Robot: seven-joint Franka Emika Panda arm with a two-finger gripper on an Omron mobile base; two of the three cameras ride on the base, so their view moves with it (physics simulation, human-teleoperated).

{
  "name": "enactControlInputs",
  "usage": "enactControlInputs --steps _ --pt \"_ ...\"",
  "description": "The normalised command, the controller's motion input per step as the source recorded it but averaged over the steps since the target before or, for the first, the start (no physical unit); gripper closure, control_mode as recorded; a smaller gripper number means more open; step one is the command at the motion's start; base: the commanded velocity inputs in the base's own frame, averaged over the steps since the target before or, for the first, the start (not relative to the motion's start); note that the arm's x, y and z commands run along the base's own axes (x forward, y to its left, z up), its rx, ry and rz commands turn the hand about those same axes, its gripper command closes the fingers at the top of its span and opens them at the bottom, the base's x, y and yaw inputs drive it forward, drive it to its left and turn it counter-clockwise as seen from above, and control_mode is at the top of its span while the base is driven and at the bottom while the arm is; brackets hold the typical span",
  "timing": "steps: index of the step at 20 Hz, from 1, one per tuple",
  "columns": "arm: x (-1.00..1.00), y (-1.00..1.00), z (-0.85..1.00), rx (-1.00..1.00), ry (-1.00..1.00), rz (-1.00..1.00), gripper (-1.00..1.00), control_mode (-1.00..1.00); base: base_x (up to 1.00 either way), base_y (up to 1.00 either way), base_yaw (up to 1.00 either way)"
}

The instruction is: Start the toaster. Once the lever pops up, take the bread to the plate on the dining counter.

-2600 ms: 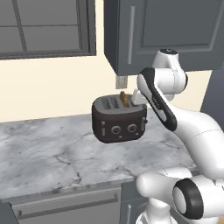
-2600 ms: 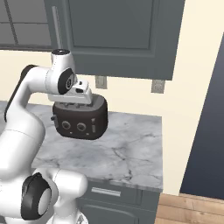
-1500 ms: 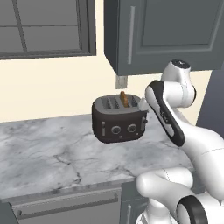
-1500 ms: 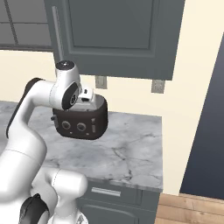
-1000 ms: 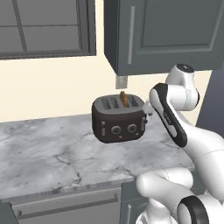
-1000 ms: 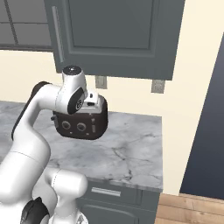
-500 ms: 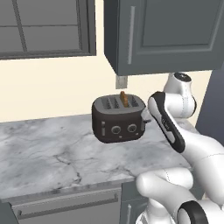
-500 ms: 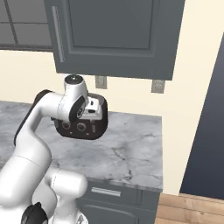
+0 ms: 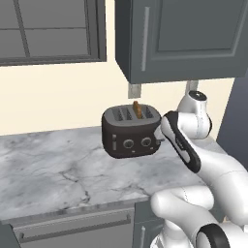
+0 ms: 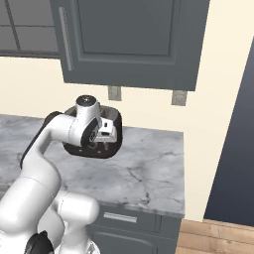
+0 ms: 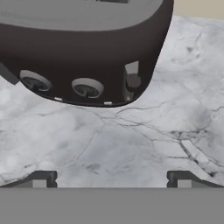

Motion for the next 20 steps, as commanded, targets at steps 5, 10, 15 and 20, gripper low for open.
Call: enactControlInputs --steps 5,10,15,20 --pt "0.27 0.00 -0.16 0.00 0.00 0.00 -1.00 -1.00 0.00 0.00 0.00" --pt "0.29 0.00 -0.12 0.00 0.00 0.00 -1.00 -1.00 0.00 0.00 0.00" --pt "0.24 0.00 -0.10 0.00 0.00 0.00 -1.00 -1.00 0.00 0.00 0.00" --pt "0.20 0.00 -0.09 0.00 0.00 0.00 -1.00 -1.00 0.00 0.00 0.00"
